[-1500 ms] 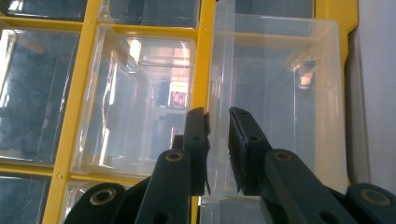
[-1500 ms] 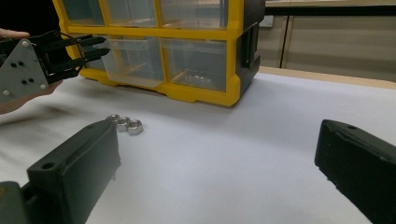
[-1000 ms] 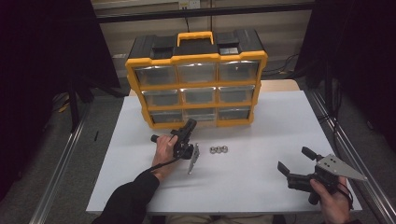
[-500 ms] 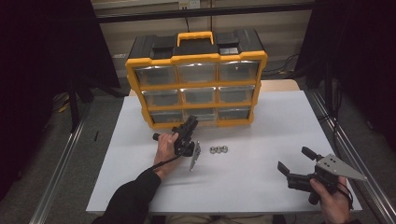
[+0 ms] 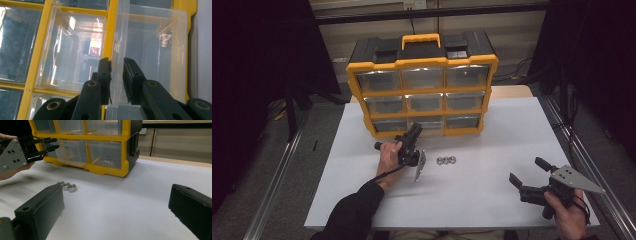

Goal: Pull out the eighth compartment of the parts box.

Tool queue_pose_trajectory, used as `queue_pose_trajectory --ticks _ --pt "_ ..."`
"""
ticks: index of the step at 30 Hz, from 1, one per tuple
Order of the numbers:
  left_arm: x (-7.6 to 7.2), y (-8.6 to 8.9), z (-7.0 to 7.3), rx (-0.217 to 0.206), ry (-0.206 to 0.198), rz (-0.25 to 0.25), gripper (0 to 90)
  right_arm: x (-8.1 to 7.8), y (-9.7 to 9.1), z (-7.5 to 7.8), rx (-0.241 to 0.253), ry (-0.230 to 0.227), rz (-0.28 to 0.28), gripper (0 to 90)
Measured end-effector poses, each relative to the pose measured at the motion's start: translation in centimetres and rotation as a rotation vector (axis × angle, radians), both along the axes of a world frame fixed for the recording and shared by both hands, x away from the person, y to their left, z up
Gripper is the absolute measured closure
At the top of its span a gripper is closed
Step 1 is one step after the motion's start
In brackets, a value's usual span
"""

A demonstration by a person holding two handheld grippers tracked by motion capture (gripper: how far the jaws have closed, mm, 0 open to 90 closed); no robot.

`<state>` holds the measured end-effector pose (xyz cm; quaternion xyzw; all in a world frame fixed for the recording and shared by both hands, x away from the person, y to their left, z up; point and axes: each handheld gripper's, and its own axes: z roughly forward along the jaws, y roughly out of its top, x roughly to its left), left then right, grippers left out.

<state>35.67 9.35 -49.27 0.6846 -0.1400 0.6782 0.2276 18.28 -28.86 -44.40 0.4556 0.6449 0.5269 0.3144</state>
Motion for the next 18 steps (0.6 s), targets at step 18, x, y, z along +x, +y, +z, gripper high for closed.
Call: queue_pose_trajectory --ticks 18 --pt "-0.82 0.12 0.39 0.015 0.022 0.000 77.9 0.01 0.04 0.01 0.001 0.000 0.001 0.0"
